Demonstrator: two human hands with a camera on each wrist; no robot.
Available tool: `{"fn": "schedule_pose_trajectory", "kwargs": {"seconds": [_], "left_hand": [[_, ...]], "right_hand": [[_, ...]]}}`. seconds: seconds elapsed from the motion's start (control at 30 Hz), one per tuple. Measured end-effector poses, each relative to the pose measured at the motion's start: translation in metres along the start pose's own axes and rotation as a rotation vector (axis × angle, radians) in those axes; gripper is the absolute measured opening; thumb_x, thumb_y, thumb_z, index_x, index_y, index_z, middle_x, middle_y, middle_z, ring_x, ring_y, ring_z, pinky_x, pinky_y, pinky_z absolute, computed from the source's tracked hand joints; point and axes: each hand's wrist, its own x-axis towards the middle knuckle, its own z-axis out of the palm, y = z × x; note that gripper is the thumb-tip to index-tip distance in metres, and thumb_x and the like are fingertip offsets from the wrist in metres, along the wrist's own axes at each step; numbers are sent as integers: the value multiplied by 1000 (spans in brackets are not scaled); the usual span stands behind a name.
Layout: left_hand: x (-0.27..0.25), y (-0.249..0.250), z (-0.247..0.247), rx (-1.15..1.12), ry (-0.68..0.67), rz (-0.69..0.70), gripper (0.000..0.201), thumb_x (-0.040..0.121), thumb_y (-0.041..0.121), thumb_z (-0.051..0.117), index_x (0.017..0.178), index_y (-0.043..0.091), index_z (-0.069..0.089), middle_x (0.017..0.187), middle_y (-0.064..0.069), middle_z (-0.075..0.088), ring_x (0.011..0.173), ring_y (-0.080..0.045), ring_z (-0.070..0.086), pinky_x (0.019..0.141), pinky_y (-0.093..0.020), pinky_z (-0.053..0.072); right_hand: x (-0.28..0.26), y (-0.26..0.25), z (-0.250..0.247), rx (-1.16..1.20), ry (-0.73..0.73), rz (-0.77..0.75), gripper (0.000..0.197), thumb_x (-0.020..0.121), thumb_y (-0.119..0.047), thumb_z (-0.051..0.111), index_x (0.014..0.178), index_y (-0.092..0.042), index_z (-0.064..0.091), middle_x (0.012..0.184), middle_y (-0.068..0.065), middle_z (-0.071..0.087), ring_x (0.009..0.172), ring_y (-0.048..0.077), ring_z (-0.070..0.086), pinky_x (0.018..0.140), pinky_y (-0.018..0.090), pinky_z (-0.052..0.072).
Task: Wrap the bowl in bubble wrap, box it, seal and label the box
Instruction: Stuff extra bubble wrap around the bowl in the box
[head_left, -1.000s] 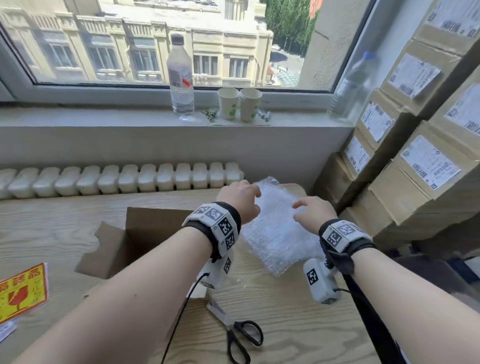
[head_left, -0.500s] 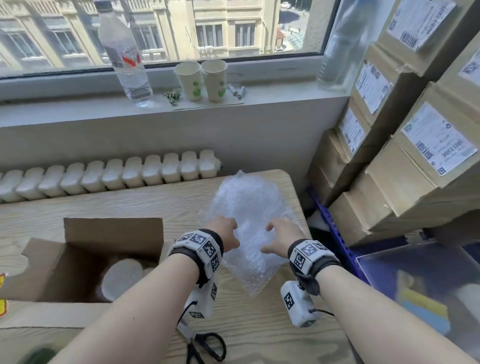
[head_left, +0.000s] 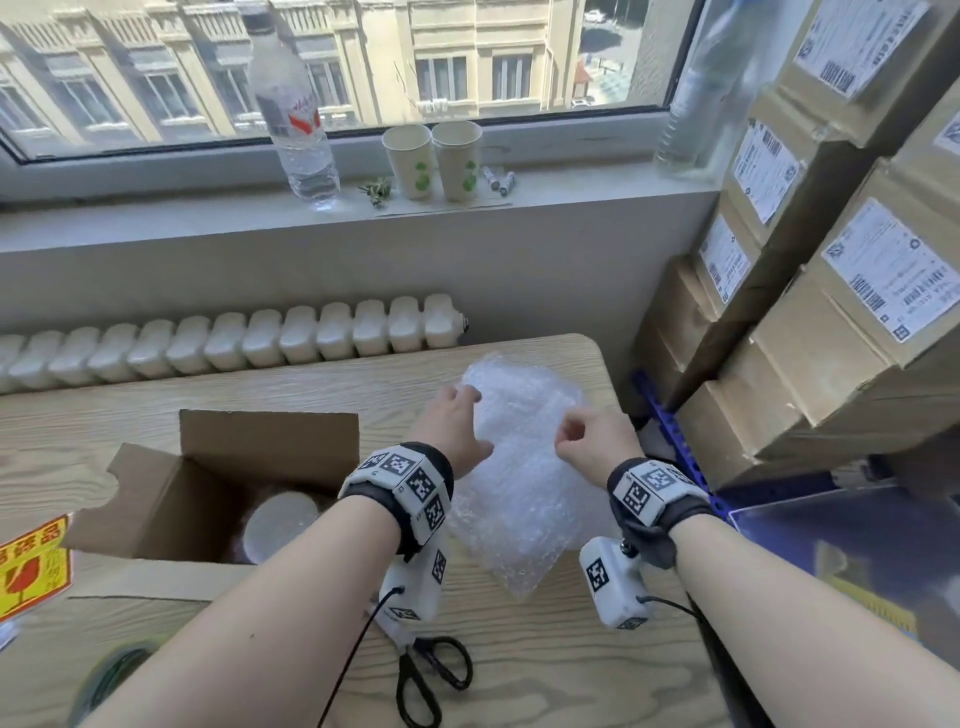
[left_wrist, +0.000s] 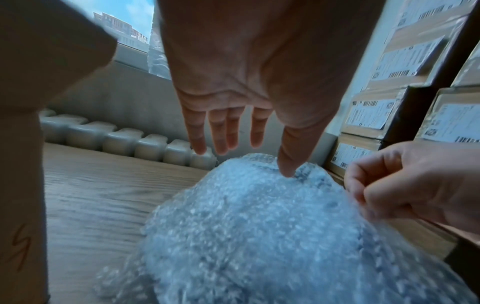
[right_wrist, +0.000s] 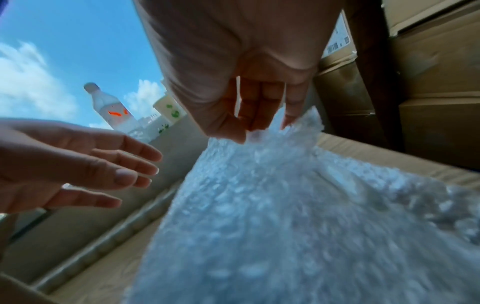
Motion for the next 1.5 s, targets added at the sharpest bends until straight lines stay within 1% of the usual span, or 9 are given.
{"fn": "schedule_pose_trajectory", "kwargs": {"seconds": [0.33, 0.77, 0.87, 0.93, 1.03, 1.27, 1.37, 1.43, 1.5], "left_hand": [[-29, -15, -53, -339, 185, 33, 75, 93, 42, 52, 150, 9, 16, 156, -8, 22, 143, -21, 21, 115, -34, 19], [-79, -85, -112, -783, 156, 47, 72, 95, 60, 17, 149, 14, 25, 152, -10, 32, 140, -24, 29, 113, -38, 20], [-90, -102, -123, -993, 94, 19, 71, 95, 60, 15, 147, 14, 28, 136, -17, 51, 129, -27, 45, 112, -44, 20], [-94, -120, -128, -1098, 94, 15, 67, 94, 61, 23, 139, 14, 39, 102, -13, 69, 106, -24, 61, 110, -46, 25], [-94, -149, -134, -1200, 166, -9, 59, 93, 57, 38, 123, 9, 51, 73, -3, 62, 83, -21, 65, 93, -40, 39], [-102, -189, -148, -1306, 273, 70, 63, 95, 53, 35, 145, 16, 33, 149, -10, 36, 137, -27, 32, 108, -42, 27], [-102, -202, -152, -1279, 316, 96, 37, 85, 50, 59, 91, 15, 69, 99, 1, 70, 100, -22, 60, 94, -32, 44], [-101, -210, -149, -1167, 371, 62, 34, 87, 30, 66, 61, 15, 49, 57, 4, 55, 57, -13, 49, 56, -16, 44], [-95, -225, -140, -1024, 402, -25, 36, 88, 24, 65, 60, 16, 44, 55, 0, 47, 50, -14, 43, 49, -16, 39]], "right_hand": [[-39, -74, -43, 240, 357, -180, 26, 80, -4, 54, 62, -23, 54, 77, 6, 57, 67, 16, 49, 64, 24, 35], [-92, -214, -48, 566, 263, -513, 43, 79, 15, 42, 55, -19, 55, 53, -11, 53, 49, 5, 43, 54, 23, 40], [-95, -239, -38, 637, 201, -526, 43, 79, 16, 39, 56, -16, 56, 53, -12, 56, 53, 4, 45, 62, 26, 42], [-96, -250, -29, 689, 169, -511, 43, 79, 18, 38, 56, -14, 56, 57, -7, 57, 56, 6, 47, 66, 29, 46], [-96, -261, -15, 779, 122, -451, 48, 78, 19, 37, 52, -15, 57, 56, -4, 59, 64, 12, 52, 86, 45, 53], [-91, -281, 9, 936, 6, -355, 56, 71, 21, 30, 44, -17, 61, 74, 18, 64, 91, 39, 60, 103, 60, 38], [-84, -278, 23, 775, 126, -291, 54, 73, 17, 33, 46, -18, 64, 72, 14, 63, 77, 29, 53, 83, 48, 54], [-83, -271, 31, 551, 235, -245, 46, 77, 10, 41, 55, -21, 66, 74, 6, 67, 65, 23, 49, 65, 34, 48], [-83, -263, 41, 293, 314, -218, 35, 81, 1, 48, 68, -23, 69, 80, 2, 70, 70, 21, 58, 70, 29, 48]]}}
